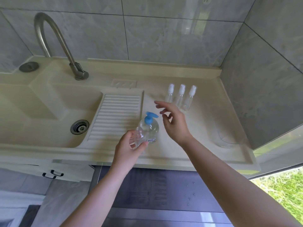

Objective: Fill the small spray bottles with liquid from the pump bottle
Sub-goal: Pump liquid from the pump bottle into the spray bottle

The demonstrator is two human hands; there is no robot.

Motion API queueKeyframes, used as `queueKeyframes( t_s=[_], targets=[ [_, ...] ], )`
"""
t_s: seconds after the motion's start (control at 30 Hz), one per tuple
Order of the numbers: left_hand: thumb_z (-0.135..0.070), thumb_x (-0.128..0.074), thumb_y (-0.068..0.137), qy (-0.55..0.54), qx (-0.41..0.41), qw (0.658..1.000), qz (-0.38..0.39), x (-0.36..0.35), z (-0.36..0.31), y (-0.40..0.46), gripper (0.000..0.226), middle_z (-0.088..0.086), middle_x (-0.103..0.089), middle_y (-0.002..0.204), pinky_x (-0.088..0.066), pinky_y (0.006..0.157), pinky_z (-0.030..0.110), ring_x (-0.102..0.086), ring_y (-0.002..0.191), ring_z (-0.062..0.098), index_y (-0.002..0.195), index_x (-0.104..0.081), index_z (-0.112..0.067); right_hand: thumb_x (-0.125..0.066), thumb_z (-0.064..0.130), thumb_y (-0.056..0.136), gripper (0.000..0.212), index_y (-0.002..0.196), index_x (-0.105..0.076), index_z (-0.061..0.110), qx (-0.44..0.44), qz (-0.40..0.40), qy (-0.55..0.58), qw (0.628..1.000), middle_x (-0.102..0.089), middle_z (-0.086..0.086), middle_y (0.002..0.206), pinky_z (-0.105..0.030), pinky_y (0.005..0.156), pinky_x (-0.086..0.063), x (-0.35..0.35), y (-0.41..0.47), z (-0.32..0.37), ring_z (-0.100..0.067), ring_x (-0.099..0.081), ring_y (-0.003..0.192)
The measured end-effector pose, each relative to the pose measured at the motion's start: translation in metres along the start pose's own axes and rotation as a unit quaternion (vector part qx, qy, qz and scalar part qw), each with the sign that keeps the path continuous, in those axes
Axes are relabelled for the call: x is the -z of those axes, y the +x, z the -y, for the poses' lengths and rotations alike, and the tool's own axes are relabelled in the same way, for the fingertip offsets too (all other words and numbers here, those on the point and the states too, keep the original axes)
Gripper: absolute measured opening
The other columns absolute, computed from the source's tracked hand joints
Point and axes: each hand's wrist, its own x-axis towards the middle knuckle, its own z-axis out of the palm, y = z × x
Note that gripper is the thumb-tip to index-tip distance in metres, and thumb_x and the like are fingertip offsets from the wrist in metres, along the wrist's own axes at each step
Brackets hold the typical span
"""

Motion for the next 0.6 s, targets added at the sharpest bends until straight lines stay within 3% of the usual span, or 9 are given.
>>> queueKeyframes(
  t_s=[0.1,0.23,0.37,0.47,0.6],
  targets=[
    [-0.017,-0.079,0.081,-0.015,0.001,1.000,-0.012,0.005,0.002,-0.001,0.031,-0.016,-0.068,0.107,-0.051,0.098,0.041,-0.063,0.104,-0.002,0.104,-0.061,-0.029,-0.028,-0.025,0.068,0.079,0.125,-0.068,0.014,0.097,0.113,-0.015,0.989,-0.067,-0.004,0.120,-0.016,0.085,-0.046,0.000,0.014,0.011,-0.013,-0.063,0.108],
    [-0.016,-0.079,0.082,-0.019,0.003,1.000,-0.023,0.014,0.008,-0.006,0.034,-0.014,-0.067,0.112,-0.050,0.099,0.037,-0.061,0.106,-0.003,0.109,-0.061,-0.027,-0.027,-0.026,0.065,0.080,0.119,-0.072,0.010,0.123,0.214,-0.075,0.966,-0.067,-0.006,0.126,-0.010,0.081,-0.045,0.006,0.028,0.013,-0.016,-0.061,0.117],
    [-0.020,-0.079,0.083,-0.014,0.008,0.999,-0.031,0.024,0.015,-0.007,0.035,-0.014,-0.066,0.116,-0.051,0.096,0.033,-0.061,0.112,0.005,0.113,-0.062,-0.024,-0.039,-0.025,0.075,0.063,0.120,-0.072,0.007,0.160,0.257,-0.144,0.942,-0.068,-0.010,0.121,-0.004,0.089,-0.039,0.012,0.041,0.021,-0.022,-0.063,0.112],
    [-0.020,-0.078,0.083,-0.011,0.007,0.999,-0.034,0.025,0.017,-0.008,0.036,-0.012,-0.066,0.117,-0.048,0.087,0.022,-0.060,0.112,0.005,0.115,-0.061,-0.022,-0.048,-0.021,0.083,0.055,0.120,-0.073,0.012,0.153,0.279,-0.174,0.932,-0.068,-0.008,0.116,-0.002,0.087,-0.038,0.018,0.044,0.028,-0.018,-0.063,0.104],
    [-0.020,-0.078,0.084,-0.022,0.014,0.999,-0.027,0.023,0.017,-0.009,0.037,-0.011,-0.064,0.118,-0.046,0.082,0.019,-0.060,0.112,0.005,0.117,-0.061,-0.021,-0.057,-0.011,0.087,0.045,0.118,-0.074,0.018,0.140,0.302,-0.188,0.924,-0.067,-0.004,0.110,-0.015,0.079,-0.050,0.026,0.041,0.039,-0.011,-0.061,0.089]
  ],
)
